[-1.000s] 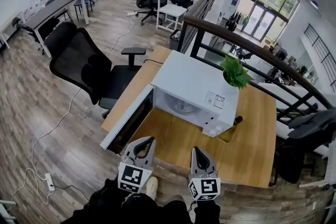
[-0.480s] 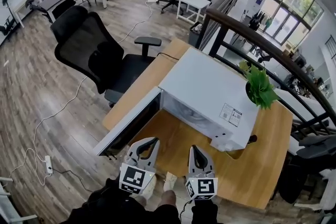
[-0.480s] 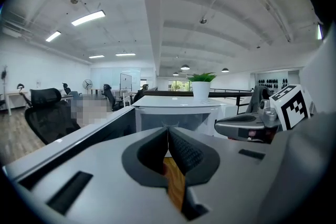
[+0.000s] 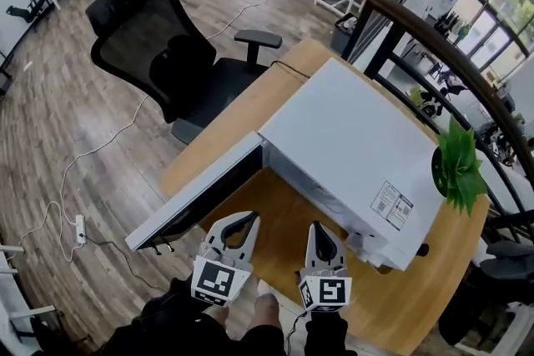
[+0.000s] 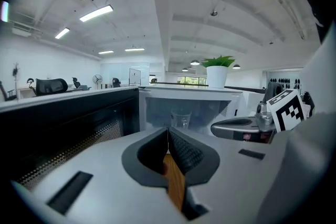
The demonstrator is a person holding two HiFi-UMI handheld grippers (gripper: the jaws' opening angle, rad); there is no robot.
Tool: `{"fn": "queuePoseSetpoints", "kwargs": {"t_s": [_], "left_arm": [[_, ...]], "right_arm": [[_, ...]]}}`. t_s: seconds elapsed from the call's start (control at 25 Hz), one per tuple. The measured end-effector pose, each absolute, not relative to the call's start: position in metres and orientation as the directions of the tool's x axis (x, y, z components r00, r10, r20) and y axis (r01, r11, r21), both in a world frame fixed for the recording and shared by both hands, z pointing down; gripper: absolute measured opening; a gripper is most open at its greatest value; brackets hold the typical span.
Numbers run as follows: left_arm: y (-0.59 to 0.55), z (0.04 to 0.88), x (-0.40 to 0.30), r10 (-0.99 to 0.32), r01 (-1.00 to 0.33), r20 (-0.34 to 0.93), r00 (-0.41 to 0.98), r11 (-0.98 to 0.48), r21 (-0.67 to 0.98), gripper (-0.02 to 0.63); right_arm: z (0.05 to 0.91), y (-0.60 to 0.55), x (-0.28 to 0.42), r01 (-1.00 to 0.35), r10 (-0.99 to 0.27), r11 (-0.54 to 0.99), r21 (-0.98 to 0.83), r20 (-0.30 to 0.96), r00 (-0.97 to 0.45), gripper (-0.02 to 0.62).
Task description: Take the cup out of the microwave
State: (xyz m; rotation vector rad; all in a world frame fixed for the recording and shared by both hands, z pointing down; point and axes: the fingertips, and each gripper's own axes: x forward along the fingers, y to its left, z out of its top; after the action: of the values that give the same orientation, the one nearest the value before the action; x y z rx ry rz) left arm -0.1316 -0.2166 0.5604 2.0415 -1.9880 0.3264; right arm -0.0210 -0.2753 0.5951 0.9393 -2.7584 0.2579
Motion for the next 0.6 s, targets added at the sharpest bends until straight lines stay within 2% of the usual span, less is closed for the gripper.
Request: {"fn": "queuePoseSetpoints", "kwargs": {"t_s": [0.36, 0.4, 0.44, 0.6], "left_arm": [[-0.241, 0.59, -0.142, -0.93, -0.998, 0.367, -0.023, 0.042, 0.043, 0.025], [-0.242, 0.591, -0.143, -0.93, -0.998, 0.367, -0.027, 0.047, 0.046, 0.025], [-0.243, 0.592, -0.145, -0.93, -0.997, 0.367, -0.031, 0.052, 0.048, 0.025], [-0.245, 0.594, -0.151, -0.927, -0.996, 0.371, -0.044, 0.068, 0.054, 0.025]], "right_arm": [[0.629, -0.313, -0.038, -0.574, -0.535, 0.802, -0.164, 0.229, -0.813, 0.018], [0.632, -0.316, -0.042, -0.559, -0.518, 0.81, -0.177, 0.229, -0.824, 0.104], [0.634, -0.318, -0.046, -0.546, -0.505, 0.816, -0.188, 0.229, -0.833, 0.153], [0.64, -0.331, -0.057, -0.533, -0.49, 0.826, -0.182, 0.235, -0.84, 0.159]]}}
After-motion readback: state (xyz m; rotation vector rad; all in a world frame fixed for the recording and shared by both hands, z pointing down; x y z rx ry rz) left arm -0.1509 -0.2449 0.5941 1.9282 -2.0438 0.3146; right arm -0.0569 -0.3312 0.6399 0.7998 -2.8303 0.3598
